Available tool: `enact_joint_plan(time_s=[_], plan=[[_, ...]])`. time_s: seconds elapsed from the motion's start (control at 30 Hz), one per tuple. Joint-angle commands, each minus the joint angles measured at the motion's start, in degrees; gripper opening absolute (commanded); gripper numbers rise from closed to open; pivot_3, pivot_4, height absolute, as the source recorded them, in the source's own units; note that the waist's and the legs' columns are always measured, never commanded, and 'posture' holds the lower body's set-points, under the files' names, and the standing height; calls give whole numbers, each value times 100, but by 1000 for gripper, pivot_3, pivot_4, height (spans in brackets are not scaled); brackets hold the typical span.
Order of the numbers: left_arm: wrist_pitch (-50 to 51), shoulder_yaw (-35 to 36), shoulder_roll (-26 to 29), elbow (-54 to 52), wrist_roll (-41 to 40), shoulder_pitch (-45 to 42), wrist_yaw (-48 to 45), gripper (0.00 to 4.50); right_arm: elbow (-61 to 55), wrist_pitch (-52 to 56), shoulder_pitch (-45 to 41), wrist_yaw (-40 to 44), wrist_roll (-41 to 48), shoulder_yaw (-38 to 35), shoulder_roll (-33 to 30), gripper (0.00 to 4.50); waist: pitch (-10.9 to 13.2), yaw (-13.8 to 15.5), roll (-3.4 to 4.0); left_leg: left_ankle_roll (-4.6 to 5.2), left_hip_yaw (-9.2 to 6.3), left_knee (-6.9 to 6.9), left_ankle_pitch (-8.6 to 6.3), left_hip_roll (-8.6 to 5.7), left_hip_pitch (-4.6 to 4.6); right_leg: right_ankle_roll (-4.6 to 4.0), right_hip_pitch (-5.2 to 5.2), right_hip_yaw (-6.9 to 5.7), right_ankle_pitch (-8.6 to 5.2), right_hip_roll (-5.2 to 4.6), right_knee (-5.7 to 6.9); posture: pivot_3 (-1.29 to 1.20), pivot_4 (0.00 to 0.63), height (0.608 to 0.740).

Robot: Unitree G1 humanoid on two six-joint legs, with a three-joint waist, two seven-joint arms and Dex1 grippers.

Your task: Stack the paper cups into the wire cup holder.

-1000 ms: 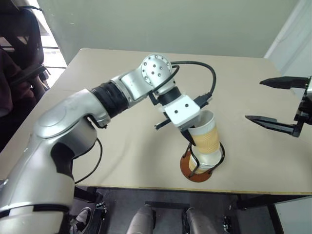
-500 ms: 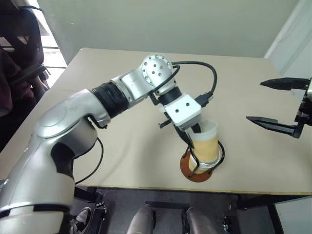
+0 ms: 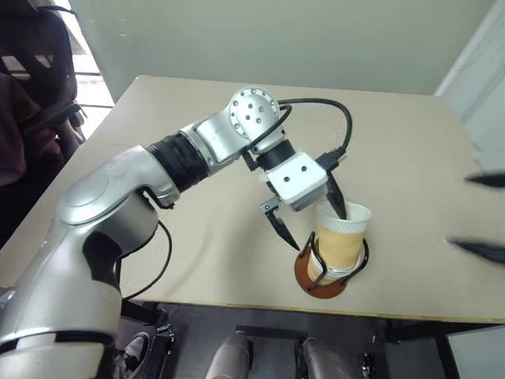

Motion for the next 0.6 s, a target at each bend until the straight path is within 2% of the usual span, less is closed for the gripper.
enact_joint_plan(time_s=[0.03,0.23,0.6], plan=[[-47,191,-38,-5,7,-29,-184,4479,-122,-235,354,487,-423,-712,-135,4500,1,-8,3,0,4,0,0,-1,2,-1,0,1,-2,2,2,0,150,740],[-128,265,-213,192,45,-33,-184,4479,-172,-353,47,-13,-202,-241,-211,4500,4,-46,-2,4,17,2,-1,0,9,-7,2,17,-4,1,2,0,150,740],[-1,562,-295,50,-110,-75,-184,4479,175,-641,-382,-339,-344,305,-437,4500,4,-40,-2,9,17,12,6,-2,7,12,6,17,10,1,1,0,150,740]])
